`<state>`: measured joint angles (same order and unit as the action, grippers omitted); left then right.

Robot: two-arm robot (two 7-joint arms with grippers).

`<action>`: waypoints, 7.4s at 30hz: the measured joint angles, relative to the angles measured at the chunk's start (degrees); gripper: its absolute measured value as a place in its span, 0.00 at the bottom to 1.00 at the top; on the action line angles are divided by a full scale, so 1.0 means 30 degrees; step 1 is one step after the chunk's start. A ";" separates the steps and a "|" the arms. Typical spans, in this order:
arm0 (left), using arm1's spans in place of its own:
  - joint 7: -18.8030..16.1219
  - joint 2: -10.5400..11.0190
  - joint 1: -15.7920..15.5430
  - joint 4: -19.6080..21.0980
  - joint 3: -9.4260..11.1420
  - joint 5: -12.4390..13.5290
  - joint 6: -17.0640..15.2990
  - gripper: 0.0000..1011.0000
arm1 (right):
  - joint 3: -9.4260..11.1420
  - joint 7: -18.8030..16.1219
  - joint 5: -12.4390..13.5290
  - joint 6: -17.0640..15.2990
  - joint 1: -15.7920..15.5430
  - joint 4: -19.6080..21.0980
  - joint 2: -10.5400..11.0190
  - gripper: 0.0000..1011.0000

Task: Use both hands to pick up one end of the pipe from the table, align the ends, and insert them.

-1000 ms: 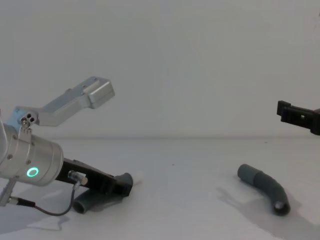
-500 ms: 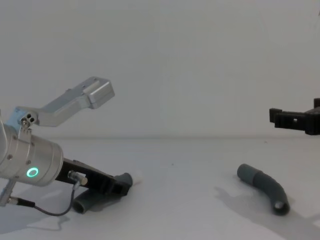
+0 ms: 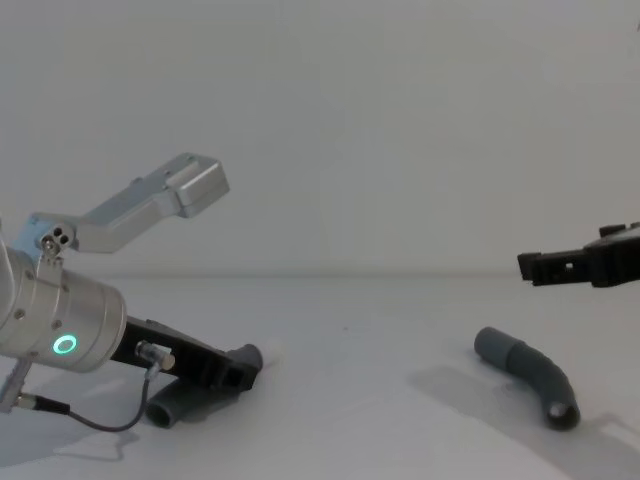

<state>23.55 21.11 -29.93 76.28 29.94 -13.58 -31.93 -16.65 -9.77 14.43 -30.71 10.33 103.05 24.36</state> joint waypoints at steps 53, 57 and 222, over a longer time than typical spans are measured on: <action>0.0007 0.0000 0.0000 0.0001 0.0000 -0.0004 0.0000 0.36 | -0.1896 -0.1019 -0.1160 -0.4579 0.3582 -0.4590 -0.1587 0.99; 0.0006 -0.0001 0.0000 0.0001 0.0000 -0.0004 -0.0001 0.36 | -0.1942 -0.1104 -0.1245 -0.4616 0.3774 -0.5012 -0.1723 0.99; 0.9194 0.4256 -0.3753 0.2992 0.4902 0.2638 0.6081 0.36 | -0.3147 -1.4966 -0.0084 0.8258 0.4098 -0.4342 0.5692 0.27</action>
<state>51.13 33.88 -41.19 85.26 44.64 -5.66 -13.69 -26.09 -54.66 14.18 -5.94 22.62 90.02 41.44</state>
